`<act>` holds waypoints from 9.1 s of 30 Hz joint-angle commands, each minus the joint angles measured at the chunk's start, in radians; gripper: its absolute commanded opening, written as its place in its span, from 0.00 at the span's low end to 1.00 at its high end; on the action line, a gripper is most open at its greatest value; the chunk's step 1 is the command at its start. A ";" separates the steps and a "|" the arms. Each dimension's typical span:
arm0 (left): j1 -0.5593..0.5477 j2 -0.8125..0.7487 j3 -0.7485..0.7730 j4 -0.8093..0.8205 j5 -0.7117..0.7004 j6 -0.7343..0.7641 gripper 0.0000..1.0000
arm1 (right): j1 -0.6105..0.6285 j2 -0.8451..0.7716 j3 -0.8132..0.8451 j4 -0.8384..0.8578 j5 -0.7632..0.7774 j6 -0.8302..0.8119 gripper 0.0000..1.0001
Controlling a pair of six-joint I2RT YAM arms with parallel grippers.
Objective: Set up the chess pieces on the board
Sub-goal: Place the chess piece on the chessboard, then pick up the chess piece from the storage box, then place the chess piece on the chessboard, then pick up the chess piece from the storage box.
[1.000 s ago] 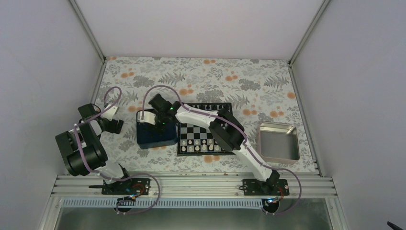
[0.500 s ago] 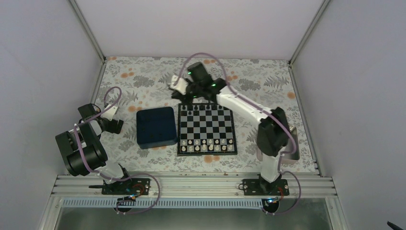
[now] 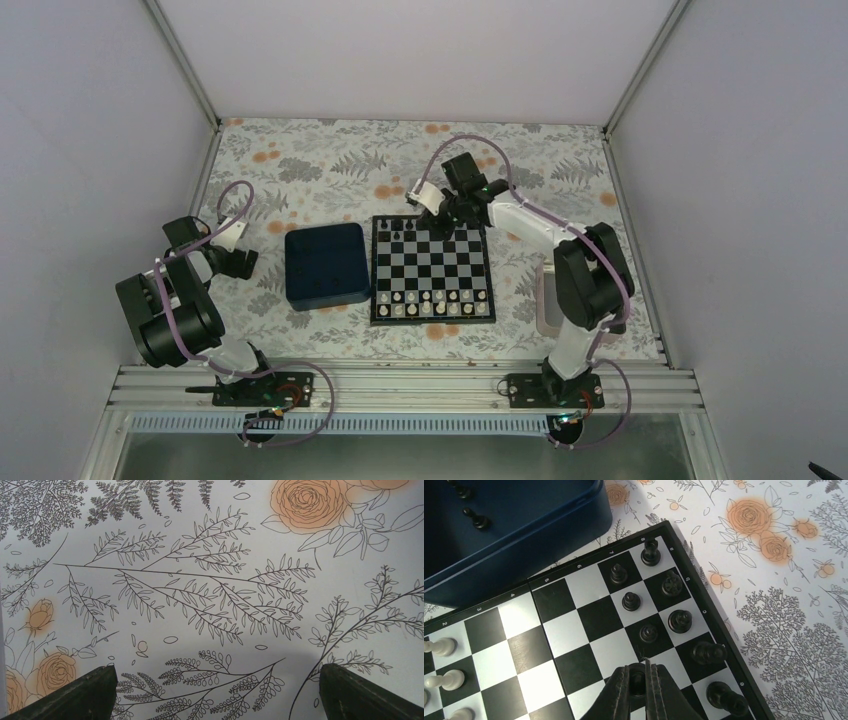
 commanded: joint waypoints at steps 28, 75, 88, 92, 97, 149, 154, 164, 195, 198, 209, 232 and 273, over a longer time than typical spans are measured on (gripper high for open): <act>0.005 0.000 -0.018 -0.031 0.016 0.013 1.00 | -0.049 0.194 0.029 0.070 -0.018 -0.053 0.07; 0.006 -0.004 -0.018 -0.035 0.023 0.019 1.00 | 0.149 0.148 0.418 -0.204 -0.060 -0.030 0.34; 0.003 -0.006 -0.018 -0.043 0.055 0.022 1.00 | 0.398 0.492 0.671 -0.016 -0.064 0.039 0.46; 0.003 0.007 -0.020 -0.039 0.059 0.023 1.00 | 0.420 0.600 0.757 -0.020 -0.082 0.039 0.49; 0.003 0.019 -0.023 -0.028 0.060 0.020 1.00 | 0.438 0.663 0.772 0.030 -0.093 0.027 0.53; 0.004 0.053 -0.016 -0.031 0.075 0.026 1.00 | 0.430 0.554 0.709 0.063 -0.137 -0.003 0.04; 0.003 0.030 -0.019 -0.026 0.071 0.022 1.00 | 0.362 0.395 0.627 0.007 -0.149 0.018 0.04; 0.005 0.004 -0.019 -0.028 0.089 0.016 1.00 | 0.110 0.047 0.224 0.029 -0.061 0.011 0.04; 0.004 -0.019 -0.022 -0.039 0.100 0.011 1.00 | -0.109 0.033 -0.149 0.158 -0.065 -0.061 0.06; 0.005 -0.016 -0.022 -0.040 0.100 0.011 1.00 | -0.113 0.041 -0.150 0.160 -0.065 -0.063 0.06; 0.005 -0.011 -0.018 -0.044 0.102 0.013 1.00 | -0.120 0.076 -0.152 0.176 -0.067 -0.069 0.06; 0.004 0.002 -0.018 -0.043 0.102 0.015 1.00 | -0.132 0.126 -0.144 0.181 -0.072 -0.076 0.07; 0.004 -0.018 -0.019 -0.056 0.117 0.020 1.00 | 0.286 0.312 0.531 -0.064 -0.031 0.010 0.38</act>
